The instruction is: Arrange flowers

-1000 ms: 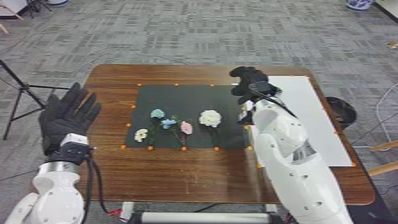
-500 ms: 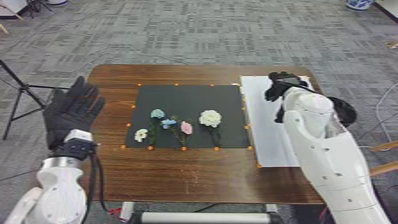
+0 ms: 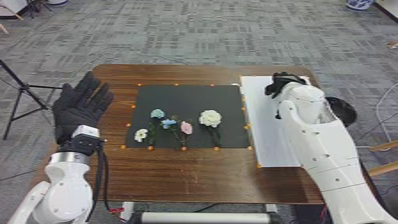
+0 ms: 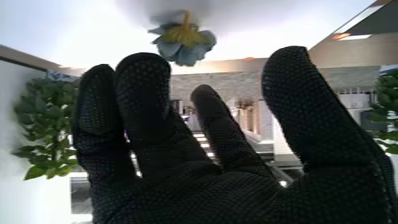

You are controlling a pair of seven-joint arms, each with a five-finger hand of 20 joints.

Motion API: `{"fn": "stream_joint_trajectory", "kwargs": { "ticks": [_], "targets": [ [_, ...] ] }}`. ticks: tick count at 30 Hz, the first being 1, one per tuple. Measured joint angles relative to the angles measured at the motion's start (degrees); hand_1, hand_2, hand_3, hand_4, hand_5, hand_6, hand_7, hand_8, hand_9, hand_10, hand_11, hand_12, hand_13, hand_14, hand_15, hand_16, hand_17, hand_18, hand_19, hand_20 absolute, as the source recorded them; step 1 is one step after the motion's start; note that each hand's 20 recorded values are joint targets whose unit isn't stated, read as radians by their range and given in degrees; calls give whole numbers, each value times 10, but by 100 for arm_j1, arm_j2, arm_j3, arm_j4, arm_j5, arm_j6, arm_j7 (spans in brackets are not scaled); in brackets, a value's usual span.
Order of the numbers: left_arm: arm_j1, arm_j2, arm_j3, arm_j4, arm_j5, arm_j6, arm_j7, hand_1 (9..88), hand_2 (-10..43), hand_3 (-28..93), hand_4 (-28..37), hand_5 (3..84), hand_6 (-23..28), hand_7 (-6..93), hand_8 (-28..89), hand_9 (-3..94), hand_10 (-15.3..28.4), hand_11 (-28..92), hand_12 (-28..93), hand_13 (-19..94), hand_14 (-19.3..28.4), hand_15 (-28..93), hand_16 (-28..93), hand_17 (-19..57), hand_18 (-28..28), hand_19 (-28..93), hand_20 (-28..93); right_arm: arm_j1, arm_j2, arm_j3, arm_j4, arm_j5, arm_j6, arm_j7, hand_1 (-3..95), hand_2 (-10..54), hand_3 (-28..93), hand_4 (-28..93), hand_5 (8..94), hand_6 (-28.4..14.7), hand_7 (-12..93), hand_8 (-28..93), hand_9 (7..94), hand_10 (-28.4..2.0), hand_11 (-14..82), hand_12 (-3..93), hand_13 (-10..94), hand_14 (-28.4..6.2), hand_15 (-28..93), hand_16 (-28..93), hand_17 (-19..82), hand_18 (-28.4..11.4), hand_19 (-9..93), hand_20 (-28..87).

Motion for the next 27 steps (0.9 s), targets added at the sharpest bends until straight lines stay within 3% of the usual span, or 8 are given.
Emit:
{"fn": "stream_joint_trajectory", "kwargs": {
  "ticks": [5, 7, 12, 13, 15, 17, 21, 27],
  "targets": [
    [-1, 9, -4, -4, 0, 0, 0, 259, 170, 676, -283, 397, 64, 138, -111, 306, 130, 182, 56, 246, 140, 223, -46, -56, 133, 347, 71, 0, -12, 78, 14, 104, -216, 116, 336, 94, 757, -245, 397, -84, 76, -80, 407, -212, 80, 108, 634, -119, 743, 253, 378, -225, 838, 313],
    [2, 8, -16, -8, -3, -1, -3, 258, 170, 676, -283, 398, 65, 137, -111, 306, 130, 183, 56, 246, 141, 223, -46, -56, 133, 347, 71, 0, -17, 110, 37, 210, -402, 139, 363, 80, 753, -259, 424, -72, 92, -88, 475, -182, 106, 123, 643, -110, 737, 259, 381, -221, 843, 306],
    [22, 1, -52, -10, -68, -4, -1, 258, 170, 677, -283, 398, 67, 136, -111, 308, 133, 186, 57, 247, 141, 225, -46, -57, 133, 349, 72, -51, -17, 111, 80, 162, -392, 121, 432, 18, 758, -277, 509, -42, 133, -111, 601, -146, 202, 171, 661, -97, 726, 274, 378, -217, 846, 316],
    [24, 1, -54, -10, -98, -8, 2, 257, 170, 677, -283, 398, 67, 137, -110, 309, 133, 186, 57, 247, 142, 226, -46, -57, 133, 349, 72, -63, -17, 111, 80, 141, -330, 117, 457, 3, 749, -279, 536, -36, 143, -115, 633, -132, 245, 212, 665, -96, 732, 283, 381, -214, 850, 324],
    [26, 1, -55, -10, -138, -17, 3, 258, 171, 674, -283, 398, 68, 137, -110, 310, 134, 186, 58, 247, 142, 226, -46, -58, 133, 350, 73, -82, -17, 110, 80, 72, -171, 112, 519, -9, 701, -281, 594, -25, 171, -77, 707, -105, 222, 372, 677, -91, 742, 316, 387, -209, 847, 347],
    [27, -2, -55, -10, -157, -31, 2, 259, 171, 672, -283, 398, 68, 137, -110, 310, 135, 186, 58, 248, 141, 227, -46, -58, 133, 351, 73, -110, -16, 110, 78, -24, -83, 109, 564, -19, 685, -281, 656, -16, 231, -28, 754, -88, 263, 500, 696, -84, 749, 342, 397, -207, 847, 362],
    [42, -14, -55, -15, -214, -38, 1, 257, 171, 674, -283, 398, 69, 137, -111, 311, 135, 186, 59, 249, 142, 228, -46, -58, 133, 352, 74, -144, -9, 119, 30, -66, -28, 119, 588, -52, 691, -282, 696, 2, 344, 4, 763, -81, 355, 565, 723, -74, 751, 359, 417, -203, 850, 368],
    [134, -79, -108, -51, -248, -35, 2, 257, 170, 674, -283, 398, 69, 137, -111, 312, 135, 185, 59, 250, 143, 231, -46, -59, 135, 354, 74, -409, 35, 125, -107, -106, 452, 93, 587, -68, 710, -283, 700, -6, 378, 15, 762, -85, 371, 580, 729, -73, 747, 364, 422, -202, 852, 369]
  ]
}}
